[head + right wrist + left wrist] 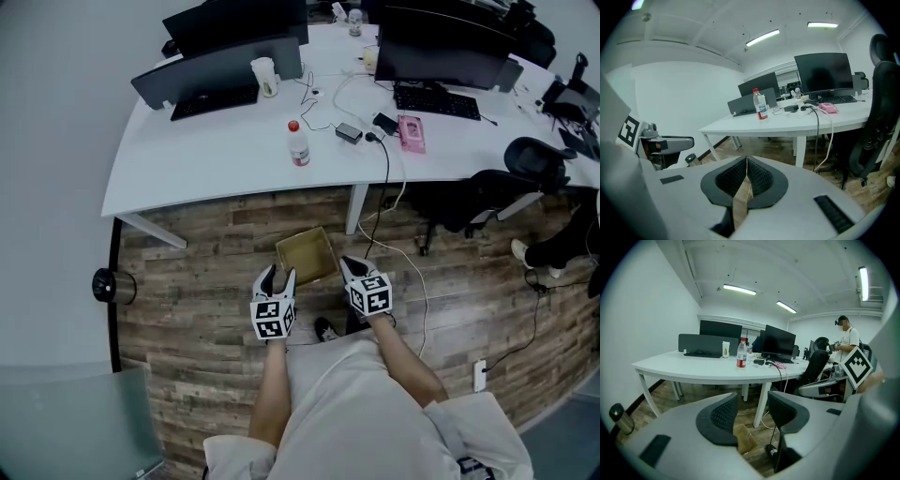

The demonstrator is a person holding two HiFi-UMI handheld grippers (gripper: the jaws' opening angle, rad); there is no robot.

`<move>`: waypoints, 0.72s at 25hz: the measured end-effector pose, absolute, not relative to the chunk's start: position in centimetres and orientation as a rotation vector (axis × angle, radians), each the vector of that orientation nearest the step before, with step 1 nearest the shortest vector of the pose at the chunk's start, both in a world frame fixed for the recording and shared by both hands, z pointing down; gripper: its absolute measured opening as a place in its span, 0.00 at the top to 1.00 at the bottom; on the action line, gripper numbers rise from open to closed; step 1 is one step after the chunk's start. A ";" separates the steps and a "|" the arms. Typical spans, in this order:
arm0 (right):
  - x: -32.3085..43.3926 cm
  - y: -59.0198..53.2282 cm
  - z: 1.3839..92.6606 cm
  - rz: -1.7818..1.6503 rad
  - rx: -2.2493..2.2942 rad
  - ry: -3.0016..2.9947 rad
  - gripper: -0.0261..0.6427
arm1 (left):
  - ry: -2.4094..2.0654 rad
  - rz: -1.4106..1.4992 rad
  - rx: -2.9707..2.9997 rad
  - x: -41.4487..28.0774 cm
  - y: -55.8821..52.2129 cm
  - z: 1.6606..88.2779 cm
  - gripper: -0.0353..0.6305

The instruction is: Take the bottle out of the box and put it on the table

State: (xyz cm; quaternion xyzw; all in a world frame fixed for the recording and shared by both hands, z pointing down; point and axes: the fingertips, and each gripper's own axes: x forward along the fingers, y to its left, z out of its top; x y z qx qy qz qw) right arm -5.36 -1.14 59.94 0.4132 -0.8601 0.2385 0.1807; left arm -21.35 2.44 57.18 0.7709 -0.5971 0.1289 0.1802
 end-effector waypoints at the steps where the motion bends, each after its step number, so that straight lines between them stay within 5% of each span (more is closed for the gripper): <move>1: -5.3 -1.1 60.0 0.675 1.169 -2.428 0.90 | -1.691 0.364 2.175 -21.4 2.5 57.2 0.63; 18: -5.9 -1.4 59.8 0.663 1.156 -2.433 0.90 | -1.690 0.334 2.247 -20.9 2.0 55.9 0.91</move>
